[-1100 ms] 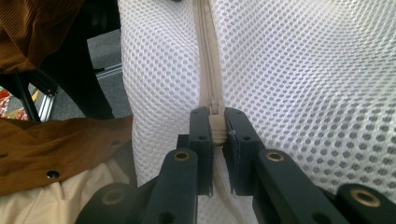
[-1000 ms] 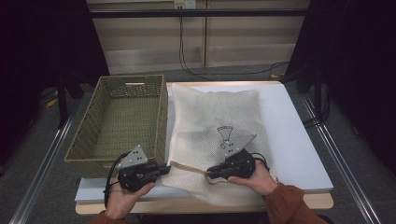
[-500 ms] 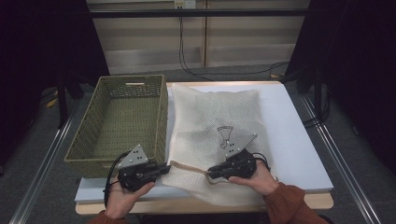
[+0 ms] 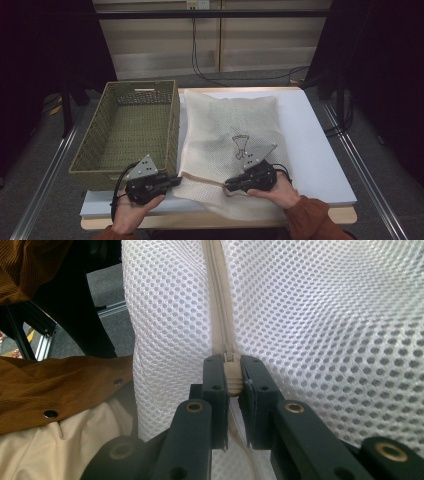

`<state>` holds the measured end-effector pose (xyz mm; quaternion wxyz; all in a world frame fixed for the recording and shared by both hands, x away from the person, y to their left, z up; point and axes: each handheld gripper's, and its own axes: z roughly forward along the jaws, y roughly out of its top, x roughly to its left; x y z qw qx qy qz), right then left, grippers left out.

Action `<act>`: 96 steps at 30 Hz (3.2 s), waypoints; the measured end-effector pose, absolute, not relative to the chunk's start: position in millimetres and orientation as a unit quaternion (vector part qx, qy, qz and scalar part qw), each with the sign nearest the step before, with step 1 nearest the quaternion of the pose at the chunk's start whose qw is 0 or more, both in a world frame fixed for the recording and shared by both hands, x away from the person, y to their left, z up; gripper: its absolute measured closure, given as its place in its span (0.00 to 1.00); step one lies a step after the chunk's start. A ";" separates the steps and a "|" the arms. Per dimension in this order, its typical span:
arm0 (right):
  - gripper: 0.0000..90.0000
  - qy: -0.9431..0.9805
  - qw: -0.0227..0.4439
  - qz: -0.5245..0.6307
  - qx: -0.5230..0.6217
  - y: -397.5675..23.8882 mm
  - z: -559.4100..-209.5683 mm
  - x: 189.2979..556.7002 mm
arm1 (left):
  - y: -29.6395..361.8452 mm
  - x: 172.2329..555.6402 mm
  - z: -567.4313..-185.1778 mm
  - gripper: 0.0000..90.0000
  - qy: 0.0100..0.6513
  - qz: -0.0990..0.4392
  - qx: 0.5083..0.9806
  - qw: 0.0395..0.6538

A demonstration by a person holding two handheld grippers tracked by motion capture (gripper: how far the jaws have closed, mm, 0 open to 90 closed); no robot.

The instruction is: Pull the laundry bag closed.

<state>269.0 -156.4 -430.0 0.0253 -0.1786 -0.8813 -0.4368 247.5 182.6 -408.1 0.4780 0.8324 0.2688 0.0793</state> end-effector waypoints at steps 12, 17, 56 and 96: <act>0.92 -0.880 0.023 -0.433 -0.193 -169.1 -434.7 266.8 | 184.8 248.1 -408.9 0.95 0.272 0.080 0.833 0.474; 0.92 -0.880 0.022 -0.432 -0.195 -169.8 -434.9 267.3 | 184.8 248.2 -409.4 0.95 0.277 0.081 0.832 0.473; 0.92 -0.879 0.003 -0.429 -0.209 -190.4 -433.7 260.5 | 185.6 249.3 -408.1 0.95 0.274 0.082 0.834 0.472; 0.92 -0.878 -0.005 -0.425 -0.220 -204.9 -433.7 254.4 | 186.4 249.6 -407.9 0.95 0.277 0.082 0.833 0.472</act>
